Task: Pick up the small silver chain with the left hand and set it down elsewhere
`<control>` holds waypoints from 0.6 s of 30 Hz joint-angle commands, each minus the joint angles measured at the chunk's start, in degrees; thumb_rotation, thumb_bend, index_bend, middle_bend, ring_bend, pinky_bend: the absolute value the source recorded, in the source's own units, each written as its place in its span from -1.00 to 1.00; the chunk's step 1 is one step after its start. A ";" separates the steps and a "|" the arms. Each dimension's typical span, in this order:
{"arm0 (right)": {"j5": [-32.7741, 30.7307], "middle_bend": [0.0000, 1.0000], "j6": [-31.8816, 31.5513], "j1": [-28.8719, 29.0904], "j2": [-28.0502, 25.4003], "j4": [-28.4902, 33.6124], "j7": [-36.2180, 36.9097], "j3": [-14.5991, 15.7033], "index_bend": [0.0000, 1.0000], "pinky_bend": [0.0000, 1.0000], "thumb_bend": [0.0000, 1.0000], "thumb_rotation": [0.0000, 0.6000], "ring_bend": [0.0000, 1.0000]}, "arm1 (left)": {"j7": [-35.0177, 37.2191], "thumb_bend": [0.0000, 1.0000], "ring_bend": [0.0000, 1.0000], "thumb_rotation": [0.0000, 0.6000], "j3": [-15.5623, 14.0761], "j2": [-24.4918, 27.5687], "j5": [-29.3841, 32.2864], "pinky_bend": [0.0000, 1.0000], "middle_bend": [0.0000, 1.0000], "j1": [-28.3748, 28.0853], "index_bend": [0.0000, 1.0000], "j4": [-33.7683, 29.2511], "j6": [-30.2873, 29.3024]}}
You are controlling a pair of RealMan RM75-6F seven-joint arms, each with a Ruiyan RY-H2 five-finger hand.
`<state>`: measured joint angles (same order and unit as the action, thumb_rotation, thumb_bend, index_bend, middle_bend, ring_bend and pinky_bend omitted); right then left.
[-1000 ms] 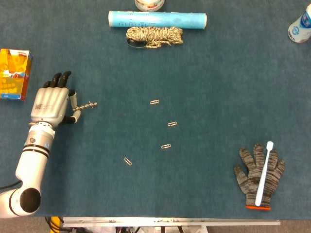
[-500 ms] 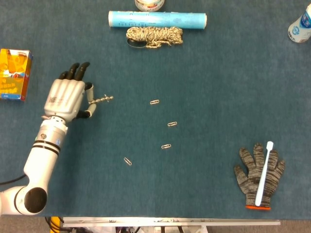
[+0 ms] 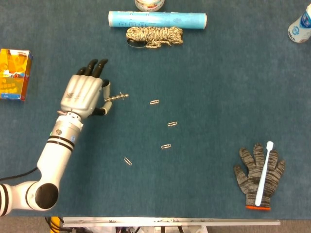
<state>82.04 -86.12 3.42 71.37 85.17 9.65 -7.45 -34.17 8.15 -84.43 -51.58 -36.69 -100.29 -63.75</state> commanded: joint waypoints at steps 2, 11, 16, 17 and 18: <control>-0.17 -0.43 0.10 -0.05 -0.10 0.17 -0.17 0.03 -0.51 -0.36 -1.00 1.00 -0.59 | -0.18 -0.34 -1.00 1.00 0.00 -0.56 0.34 -0.65 -0.85 -0.65 0.27 0.25 0.50; -0.42 -0.43 0.12 -0.24 0.01 0.02 0.01 0.10 -0.51 -0.36 -1.00 1.00 -0.59 | -0.22 -0.34 -1.00 1.00 -0.20 -2.13 1.14 -0.64 -0.84 -1.94 0.27 0.95 1.19; -0.38 -0.43 0.02 -0.39 0.16 -0.15 0.25 0.22 -0.51 -0.36 -1.00 1.00 -0.59 | -0.72 -0.34 -1.00 1.00 -0.12 -2.96 1.41 -0.64 -0.84 -2.76 0.27 1.05 1.24; -0.36 -0.43 0.01 -0.42 0.19 -0.19 0.28 0.25 -0.51 -0.36 -1.00 1.00 -0.59 | -0.88 -0.34 -1.00 1.00 -0.01 -3.19 1.55 -0.64 -0.84 -3.04 0.27 1.12 1.29; -0.36 -0.43 0.02 -0.43 0.21 -0.21 0.31 0.27 -0.51 -0.36 -1.00 1.00 -0.59 | -0.96 -0.34 -0.99 1.00 0.07 -3.37 1.66 -0.64 -0.84 -3.25 0.27 1.12 1.35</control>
<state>81.68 -86.10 3.00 71.58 84.97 9.95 -7.19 -35.04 8.14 -87.68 -50.01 -39.82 -99.20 -62.46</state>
